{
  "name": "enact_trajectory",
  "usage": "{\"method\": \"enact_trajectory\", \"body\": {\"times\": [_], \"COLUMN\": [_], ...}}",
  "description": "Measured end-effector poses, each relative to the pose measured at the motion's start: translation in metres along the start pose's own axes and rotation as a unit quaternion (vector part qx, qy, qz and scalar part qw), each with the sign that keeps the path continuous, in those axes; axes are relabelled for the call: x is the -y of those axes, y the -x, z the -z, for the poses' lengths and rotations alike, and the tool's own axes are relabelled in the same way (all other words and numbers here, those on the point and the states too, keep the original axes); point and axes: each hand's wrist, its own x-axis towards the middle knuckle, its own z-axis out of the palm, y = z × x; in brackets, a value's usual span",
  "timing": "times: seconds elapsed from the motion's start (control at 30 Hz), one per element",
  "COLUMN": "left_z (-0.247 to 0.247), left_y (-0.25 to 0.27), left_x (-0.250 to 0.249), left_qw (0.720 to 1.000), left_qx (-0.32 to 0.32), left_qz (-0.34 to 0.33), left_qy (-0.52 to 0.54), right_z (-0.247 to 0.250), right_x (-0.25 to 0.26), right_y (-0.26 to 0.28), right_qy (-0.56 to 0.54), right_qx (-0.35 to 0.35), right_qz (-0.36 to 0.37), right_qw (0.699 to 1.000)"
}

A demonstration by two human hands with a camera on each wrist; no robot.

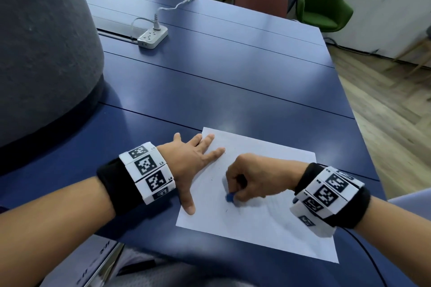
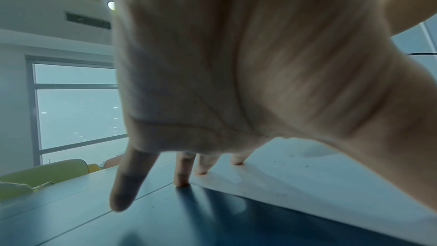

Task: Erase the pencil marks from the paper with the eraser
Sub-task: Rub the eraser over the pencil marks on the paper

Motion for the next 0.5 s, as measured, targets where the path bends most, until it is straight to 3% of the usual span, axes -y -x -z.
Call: {"method": "enact_trajectory", "body": {"times": [0.07, 0.17, 0.2, 0.3, 0.33, 0.43, 0.5], "left_z": [0.0006, 0.0004, 0.0004, 0.0012, 0.0016, 0.0014, 0.0004], "left_y": [0.0004, 0.001, 0.001, 0.0012, 0.0012, 0.0011, 0.0009], "left_x": [-0.0003, -0.0008, -0.001, -0.0013, -0.0015, -0.0013, -0.0016], "left_qw": [1.0, 1.0, 1.0, 1.0, 1.0, 1.0, 1.0], "left_qx": [0.004, 0.002, 0.001, 0.007, 0.007, 0.004, 0.003], "left_qz": [0.002, 0.002, 0.002, 0.004, 0.005, 0.004, 0.005], "left_qy": [-0.003, 0.0, 0.001, 0.001, 0.0, -0.002, -0.001], "right_z": [0.0035, 0.0077, 0.0059, -0.0017, -0.0008, 0.0068, 0.0039], "right_x": [0.0001, -0.0041, -0.004, 0.0023, 0.0017, -0.007, -0.0062], "right_y": [-0.0009, -0.0042, -0.003, 0.0035, 0.0034, -0.0007, 0.0004], "right_qy": [0.0, 0.011, 0.007, -0.02, -0.018, -0.022, -0.02], "right_qx": [0.011, -0.093, -0.084, 0.048, 0.049, -0.077, -0.069], "right_qz": [-0.015, -0.015, -0.011, -0.002, -0.004, -0.025, -0.019], "right_qw": [1.0, 0.995, 0.996, 0.999, 0.999, 0.997, 0.997]}}
